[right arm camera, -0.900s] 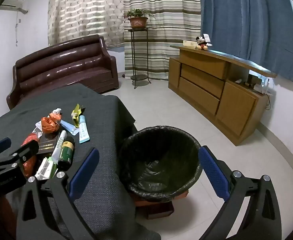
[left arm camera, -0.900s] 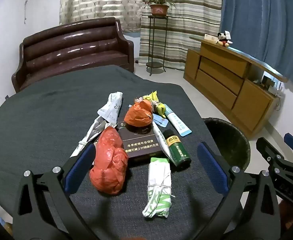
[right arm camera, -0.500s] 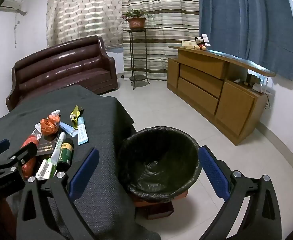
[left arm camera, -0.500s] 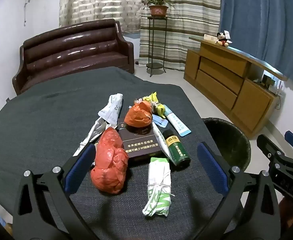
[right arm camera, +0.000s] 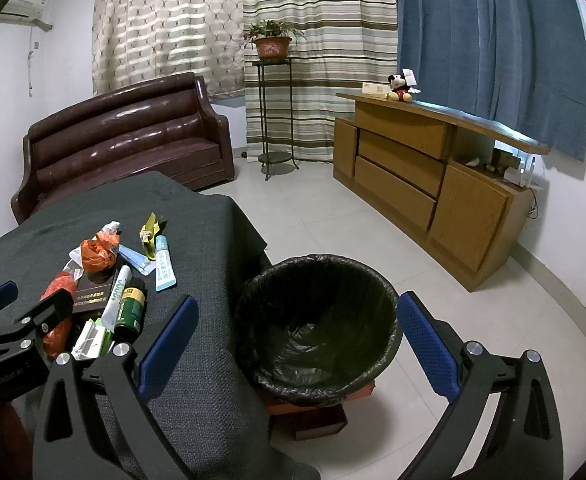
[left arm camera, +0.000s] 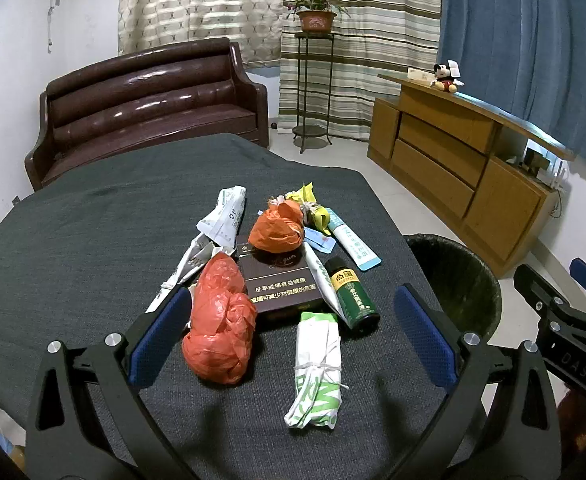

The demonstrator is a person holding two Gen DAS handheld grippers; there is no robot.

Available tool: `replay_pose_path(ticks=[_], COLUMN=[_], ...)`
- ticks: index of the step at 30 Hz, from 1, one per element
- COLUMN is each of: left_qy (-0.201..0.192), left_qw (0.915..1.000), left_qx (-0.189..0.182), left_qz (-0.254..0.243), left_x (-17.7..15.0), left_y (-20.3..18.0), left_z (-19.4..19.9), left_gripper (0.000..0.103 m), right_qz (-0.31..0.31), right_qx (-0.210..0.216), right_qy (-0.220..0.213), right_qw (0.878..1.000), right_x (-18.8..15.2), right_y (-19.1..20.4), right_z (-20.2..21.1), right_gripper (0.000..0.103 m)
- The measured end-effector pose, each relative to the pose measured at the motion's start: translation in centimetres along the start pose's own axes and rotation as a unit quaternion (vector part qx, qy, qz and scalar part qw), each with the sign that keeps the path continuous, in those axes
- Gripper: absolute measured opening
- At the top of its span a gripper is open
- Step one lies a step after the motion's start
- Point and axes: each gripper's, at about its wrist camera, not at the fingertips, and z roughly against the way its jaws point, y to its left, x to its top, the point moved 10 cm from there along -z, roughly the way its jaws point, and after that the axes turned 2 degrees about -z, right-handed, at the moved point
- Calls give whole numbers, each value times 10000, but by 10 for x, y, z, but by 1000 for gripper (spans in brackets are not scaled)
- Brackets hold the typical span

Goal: Collect trash

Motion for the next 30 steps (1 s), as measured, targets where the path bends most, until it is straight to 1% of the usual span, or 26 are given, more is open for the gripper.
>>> replay_pose_path(ticks=[2,30], left_qy=[-4,1], left_qw=[10000,10000], left_qx=[18,34], left_qz=[-32,-49], left_x=[-1,-1], left_y=[-4,-5], left_z=[1,1], left_gripper=[99,99], right_qz=[3,-25], right_qx=[7,-17], right_qy=[7,-4], right_qw=[10000,10000], right_x=[1,-1], right_y=[0,4], right_z=[0,-1], right_gripper=[97,97])
